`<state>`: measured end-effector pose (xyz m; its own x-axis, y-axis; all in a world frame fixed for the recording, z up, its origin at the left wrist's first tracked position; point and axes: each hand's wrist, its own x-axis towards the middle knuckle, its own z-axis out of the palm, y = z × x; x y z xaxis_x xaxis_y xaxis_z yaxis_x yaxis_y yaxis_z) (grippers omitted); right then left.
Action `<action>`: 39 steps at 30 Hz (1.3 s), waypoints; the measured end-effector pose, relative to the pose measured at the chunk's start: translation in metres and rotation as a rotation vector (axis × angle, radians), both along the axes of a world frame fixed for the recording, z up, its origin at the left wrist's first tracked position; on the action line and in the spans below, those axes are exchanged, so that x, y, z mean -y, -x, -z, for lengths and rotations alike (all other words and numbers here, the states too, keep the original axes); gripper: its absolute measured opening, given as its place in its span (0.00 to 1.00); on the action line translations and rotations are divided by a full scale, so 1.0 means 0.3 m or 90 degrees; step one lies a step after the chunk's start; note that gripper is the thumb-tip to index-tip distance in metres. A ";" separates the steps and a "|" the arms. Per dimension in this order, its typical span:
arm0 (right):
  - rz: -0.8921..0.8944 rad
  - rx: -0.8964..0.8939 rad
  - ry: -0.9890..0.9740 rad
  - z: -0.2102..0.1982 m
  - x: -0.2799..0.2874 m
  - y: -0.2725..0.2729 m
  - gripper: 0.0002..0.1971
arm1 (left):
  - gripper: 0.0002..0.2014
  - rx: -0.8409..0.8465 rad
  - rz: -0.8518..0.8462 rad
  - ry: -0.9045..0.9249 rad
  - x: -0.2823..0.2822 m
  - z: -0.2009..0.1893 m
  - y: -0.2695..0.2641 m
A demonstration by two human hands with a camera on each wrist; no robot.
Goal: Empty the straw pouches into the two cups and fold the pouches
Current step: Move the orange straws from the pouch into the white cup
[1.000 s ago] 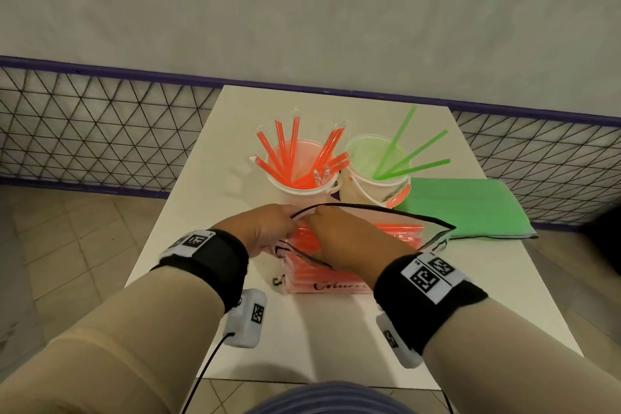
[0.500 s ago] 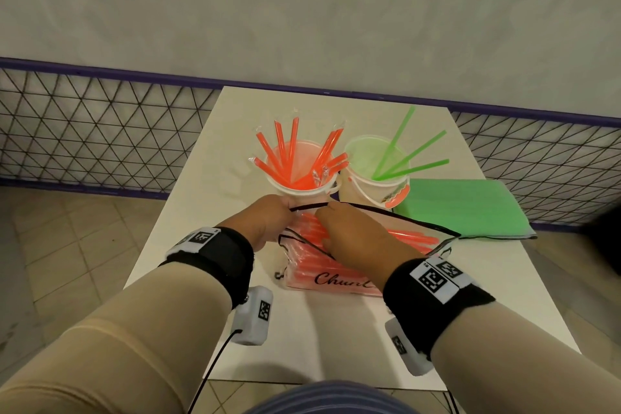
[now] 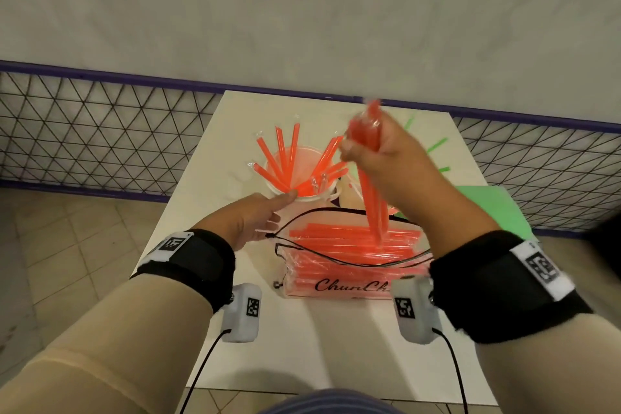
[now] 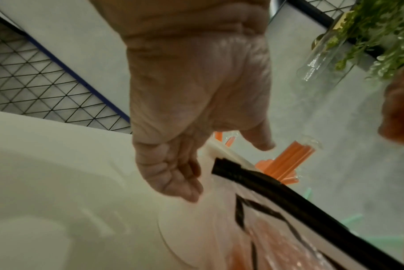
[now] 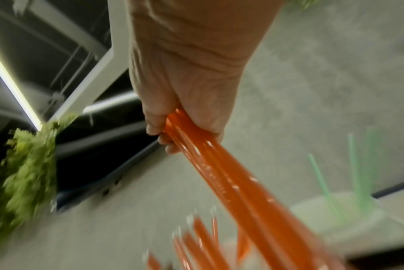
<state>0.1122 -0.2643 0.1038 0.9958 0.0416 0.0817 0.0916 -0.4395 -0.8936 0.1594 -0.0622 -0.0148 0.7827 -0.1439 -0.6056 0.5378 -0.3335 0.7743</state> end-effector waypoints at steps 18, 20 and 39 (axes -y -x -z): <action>0.301 0.208 -0.294 0.049 -0.149 -0.283 0.09 | 0.08 0.111 -0.199 0.111 0.124 -0.079 -0.024; 0.308 0.228 -0.268 0.083 -0.155 -0.289 0.12 | 0.12 0.105 -0.207 0.117 0.124 -0.082 -0.024; -0.274 0.338 0.463 0.312 -0.284 -0.238 0.32 | 0.30 0.201 -0.024 -0.148 0.220 -0.069 -0.026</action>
